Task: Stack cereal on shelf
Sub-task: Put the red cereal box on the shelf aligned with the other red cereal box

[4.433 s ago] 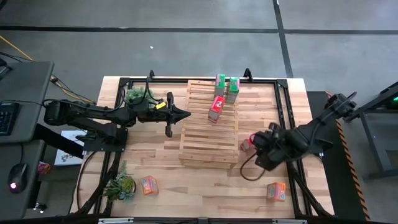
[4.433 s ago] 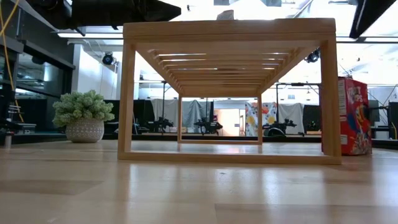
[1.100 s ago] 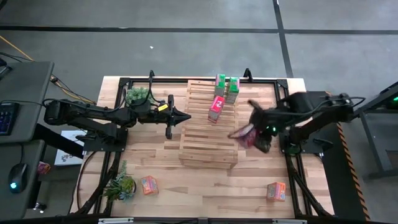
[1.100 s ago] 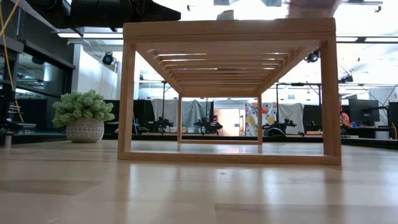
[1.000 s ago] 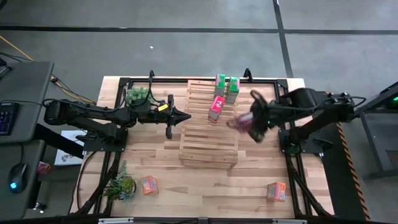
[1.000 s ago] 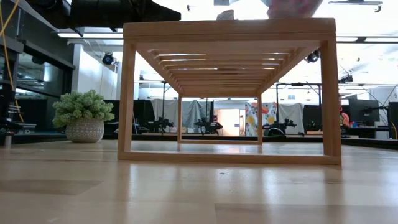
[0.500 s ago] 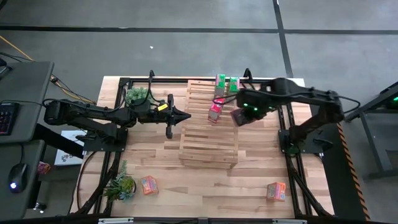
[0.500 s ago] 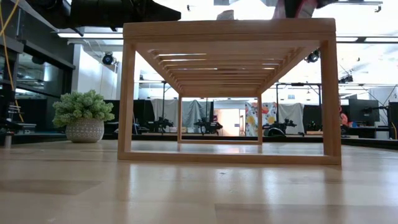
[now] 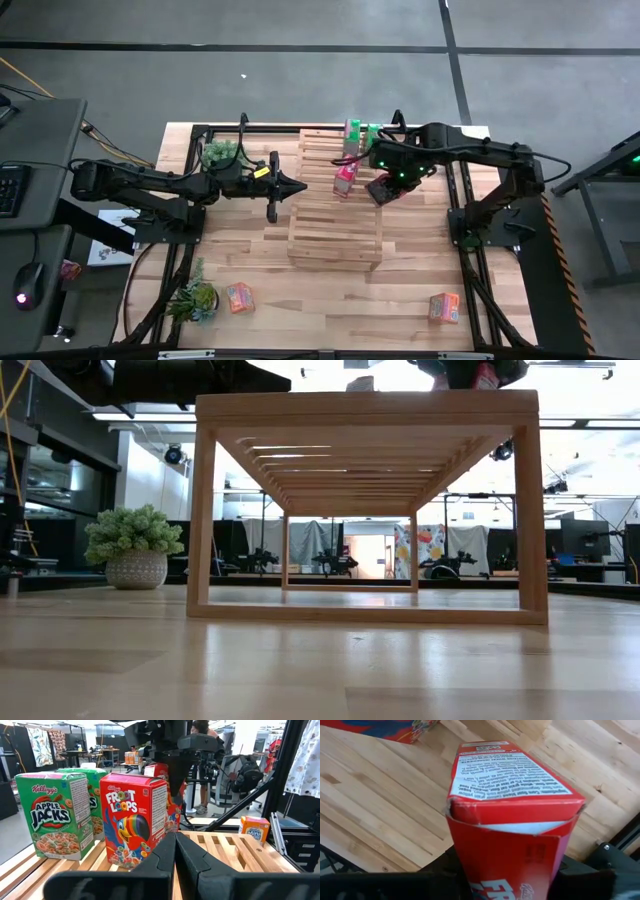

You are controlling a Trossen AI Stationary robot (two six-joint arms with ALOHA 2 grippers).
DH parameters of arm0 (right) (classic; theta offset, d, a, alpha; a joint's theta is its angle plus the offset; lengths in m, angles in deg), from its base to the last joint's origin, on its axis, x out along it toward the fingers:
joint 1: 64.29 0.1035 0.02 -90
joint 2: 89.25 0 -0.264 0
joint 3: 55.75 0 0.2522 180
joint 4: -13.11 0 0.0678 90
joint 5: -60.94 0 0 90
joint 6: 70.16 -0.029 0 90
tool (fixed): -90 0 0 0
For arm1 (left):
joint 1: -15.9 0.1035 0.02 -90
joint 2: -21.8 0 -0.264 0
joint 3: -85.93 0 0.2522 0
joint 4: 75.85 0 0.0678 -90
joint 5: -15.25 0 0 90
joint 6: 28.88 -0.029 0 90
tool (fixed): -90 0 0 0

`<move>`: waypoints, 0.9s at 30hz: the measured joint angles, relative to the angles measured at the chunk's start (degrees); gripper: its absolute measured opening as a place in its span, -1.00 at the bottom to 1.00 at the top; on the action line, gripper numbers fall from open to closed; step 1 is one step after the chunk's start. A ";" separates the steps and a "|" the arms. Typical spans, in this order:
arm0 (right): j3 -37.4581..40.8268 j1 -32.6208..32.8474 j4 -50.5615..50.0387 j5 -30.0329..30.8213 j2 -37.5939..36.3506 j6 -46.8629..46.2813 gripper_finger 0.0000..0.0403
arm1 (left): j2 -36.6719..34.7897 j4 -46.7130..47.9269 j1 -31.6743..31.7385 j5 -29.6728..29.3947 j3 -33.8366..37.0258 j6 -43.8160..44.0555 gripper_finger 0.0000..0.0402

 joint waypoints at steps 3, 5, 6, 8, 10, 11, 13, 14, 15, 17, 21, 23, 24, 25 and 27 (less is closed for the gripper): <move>0.04 -0.34 0.56 0.52 0.05 1.27 -0.36 | 0.01 0.01 -0.01 0.10 0.00 0.00 -1.00; 0.06 -0.55 1.37 0.64 0.09 2.21 -0.36 | 0.02 0.00 -0.02 0.11 0.00 0.00 -1.00; 0.06 -0.63 1.88 0.79 0.10 2.40 -0.36 | 0.01 0.00 0.00 0.11 0.00 0.00 -1.00; 0.07 -0.67 2.94 1.28 0.14 3.13 -0.33 | 0.00 0.00 0.00 0.11 0.00 0.02 -1.00; 0.08 -0.64 3.84 1.56 0.18 4.21 -0.28 | -0.01 0.00 -0.02 0.11 0.00 0.00 -1.00; 0.11 -0.65 4.26 1.58 0.18 4.90 -0.24 | 0.02 0.00 -0.02 0.11 0.00 0.02 -1.00; 0.17 -0.66 5.48 2.06 0.23 6.12 -0.16 | 0.00 0.00 -0.02 0.11 0.00 0.02 -1.00; 0.21 -0.66 6.23 2.36 0.33 6.45 -0.12 | 0.02 0.00 0.00 0.11 0.00 0.00 -1.00; 0.29 -0.72 6.78 2.71 0.47 6.99 -0.08 | 0.00 0.01 -0.01 0.11 0.00 0.01 -1.00; 0.37 -0.88 8.14 2.53 0.55 7.57 -0.03 | 0.01 0.00 -0.01 0.10 0.00 0.02 -1.00; 0.37 -1.17 10.28 1.46 0.47 8.39 0.01 | -0.01 0.00 0.00 0.09 0.00 0.02 -1.00; 0.37 -1.41 11.10 1.50 0.46 8.51 0.01 | 0.00 0.00 -0.02 0.09 0.00 0.02 -1.00; 0.37 -1.49 11.54 1.48 0.45 8.58 0.01 | -0.01 0.01 -0.01 0.09 0.00 0.02 -1.00; 0.37 -1.51 12.09 1.50 0.45 8.78 0.01 | -0.01 0.00 -0.01 0.09 0.00 0.02 -1.00; 0.37 -1.51 13.63 1.68 0.42 8.98 0.01 | 0.02 0.00 -0.02 0.09 0.00 0.02 -1.00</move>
